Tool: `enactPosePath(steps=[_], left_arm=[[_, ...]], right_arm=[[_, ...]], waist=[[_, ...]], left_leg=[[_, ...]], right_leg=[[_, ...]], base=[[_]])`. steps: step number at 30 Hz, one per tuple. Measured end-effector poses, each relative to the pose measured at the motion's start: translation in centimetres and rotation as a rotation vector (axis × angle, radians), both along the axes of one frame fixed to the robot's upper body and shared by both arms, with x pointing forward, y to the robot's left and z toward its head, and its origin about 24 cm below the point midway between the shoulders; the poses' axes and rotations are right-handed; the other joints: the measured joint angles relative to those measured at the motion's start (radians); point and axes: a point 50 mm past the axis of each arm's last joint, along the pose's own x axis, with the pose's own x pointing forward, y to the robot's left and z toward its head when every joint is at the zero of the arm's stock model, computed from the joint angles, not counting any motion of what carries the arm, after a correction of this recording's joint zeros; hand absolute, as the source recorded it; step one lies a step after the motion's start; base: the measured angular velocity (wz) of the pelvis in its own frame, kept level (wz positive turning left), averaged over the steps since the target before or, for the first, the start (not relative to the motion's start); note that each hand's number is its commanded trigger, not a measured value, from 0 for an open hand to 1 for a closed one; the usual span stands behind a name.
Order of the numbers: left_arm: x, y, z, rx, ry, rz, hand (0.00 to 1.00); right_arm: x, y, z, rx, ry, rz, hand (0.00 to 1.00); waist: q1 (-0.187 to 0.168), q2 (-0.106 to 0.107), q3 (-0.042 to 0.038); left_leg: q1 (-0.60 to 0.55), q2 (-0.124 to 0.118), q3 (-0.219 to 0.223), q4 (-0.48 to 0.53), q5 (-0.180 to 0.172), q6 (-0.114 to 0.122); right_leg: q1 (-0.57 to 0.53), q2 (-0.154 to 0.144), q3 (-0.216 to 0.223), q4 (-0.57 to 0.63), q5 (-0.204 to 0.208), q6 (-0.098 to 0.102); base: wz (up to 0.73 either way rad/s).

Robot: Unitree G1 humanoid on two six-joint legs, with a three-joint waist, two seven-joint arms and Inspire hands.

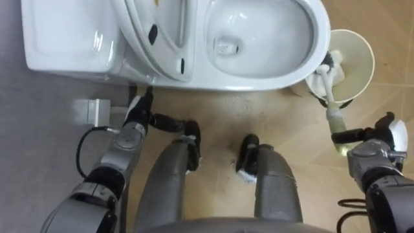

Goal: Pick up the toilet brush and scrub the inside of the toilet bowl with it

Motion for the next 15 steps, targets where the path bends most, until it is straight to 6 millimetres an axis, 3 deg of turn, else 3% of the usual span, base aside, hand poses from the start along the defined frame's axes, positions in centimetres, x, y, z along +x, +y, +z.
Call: enactPosePath(steps=[6,9,15], left_arm=[[1.0,-0.6,1.3,-0.008,-0.059,-0.043,0.00],[1.4,-0.6,2.0,-0.013,-0.090,-0.056,0.00],[1.8,-0.9,2.8,-0.029,-0.130,-0.065,0.00]], right_arm=[[2.2,-0.7,2.1,-0.062,-0.076,0.011,0.00],[2.7,-1.0,2.8,-0.069,-0.105,-0.006,0.00],[3.4,-1.1,3.5,-0.070,-0.145,-0.008,0.00]], waist=[[0.002,0.011,0.0043],[0.003,0.014,0.0044],[0.004,0.021,0.0034]], left_leg=[[-0.116,0.002,0.015,0.097,-0.013,0.003],[-0.171,0.019,0.033,0.156,-0.027,0.005],[-0.253,0.019,0.032,0.221,-0.033,0.002]], right_leg=[[-0.133,-0.026,0.021,0.131,-0.031,-0.018],[-0.188,-0.032,0.025,0.191,-0.052,-0.028],[-0.272,-0.048,0.025,0.272,-0.077,-0.043]], base=[[0.02],[0.09],[0.08]])
